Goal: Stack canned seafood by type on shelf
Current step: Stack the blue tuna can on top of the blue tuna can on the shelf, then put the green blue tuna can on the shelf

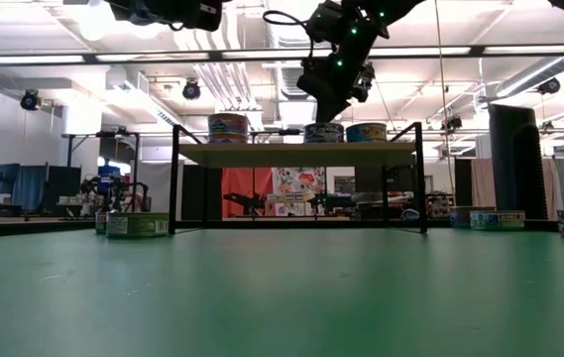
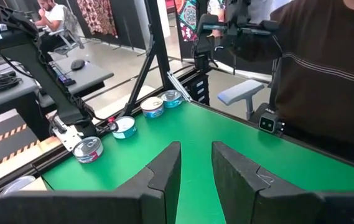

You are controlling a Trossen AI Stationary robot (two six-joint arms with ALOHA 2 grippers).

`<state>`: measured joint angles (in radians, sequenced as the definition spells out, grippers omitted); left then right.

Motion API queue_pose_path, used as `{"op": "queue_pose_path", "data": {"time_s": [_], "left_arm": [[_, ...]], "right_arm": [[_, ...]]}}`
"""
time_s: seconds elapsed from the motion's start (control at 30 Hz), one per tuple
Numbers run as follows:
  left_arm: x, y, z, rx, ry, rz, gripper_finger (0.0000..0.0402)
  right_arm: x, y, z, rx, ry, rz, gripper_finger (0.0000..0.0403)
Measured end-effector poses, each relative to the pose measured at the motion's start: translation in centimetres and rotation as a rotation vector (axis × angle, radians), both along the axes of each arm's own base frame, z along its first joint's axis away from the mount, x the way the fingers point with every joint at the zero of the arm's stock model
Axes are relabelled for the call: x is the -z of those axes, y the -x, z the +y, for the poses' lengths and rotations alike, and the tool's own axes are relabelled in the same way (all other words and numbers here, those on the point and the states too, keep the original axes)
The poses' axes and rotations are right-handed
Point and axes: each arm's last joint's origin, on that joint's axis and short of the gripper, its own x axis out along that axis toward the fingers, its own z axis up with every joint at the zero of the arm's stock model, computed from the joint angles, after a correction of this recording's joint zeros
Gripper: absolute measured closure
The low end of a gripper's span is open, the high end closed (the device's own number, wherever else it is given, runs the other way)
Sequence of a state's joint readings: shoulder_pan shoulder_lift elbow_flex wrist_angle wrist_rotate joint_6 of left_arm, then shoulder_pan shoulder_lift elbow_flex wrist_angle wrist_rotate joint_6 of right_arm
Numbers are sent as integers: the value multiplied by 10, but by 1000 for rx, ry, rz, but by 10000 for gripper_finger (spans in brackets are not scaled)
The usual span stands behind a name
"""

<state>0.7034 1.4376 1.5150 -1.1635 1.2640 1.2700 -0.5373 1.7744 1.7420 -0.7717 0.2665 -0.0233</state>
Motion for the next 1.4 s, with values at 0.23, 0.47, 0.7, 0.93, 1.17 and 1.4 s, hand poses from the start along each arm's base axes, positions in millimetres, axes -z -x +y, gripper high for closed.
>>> {"op": "queue_pose_path", "data": {"time_s": [0.23, 0.47, 0.7, 0.93, 1.17, 1.4], "left_arm": [[-4, -2, 1, -19, -25, 0, 325], [-6, -11, 9, -232, -60, 144, 325], [14, -24, -13, -186, -69, 198, 325], [46, -43, -53, -528, -263, 270, 325], [89, -44, -92, -869, -437, 295, 325], [126, -41, -131, -775, -240, 236, 325]], "right_arm": [[-3, -3, -3, 4, 49, -31, 392], [-35, 7, 4, -2, 125, -150, 392], [-73, 25, 38, -62, 160, -209, 392], [-78, 43, 122, -298, 59, 5, 392], [-47, 63, 213, -285, -192, 114, 392], [10, 76, 284, -278, -411, 220, 392]]}}
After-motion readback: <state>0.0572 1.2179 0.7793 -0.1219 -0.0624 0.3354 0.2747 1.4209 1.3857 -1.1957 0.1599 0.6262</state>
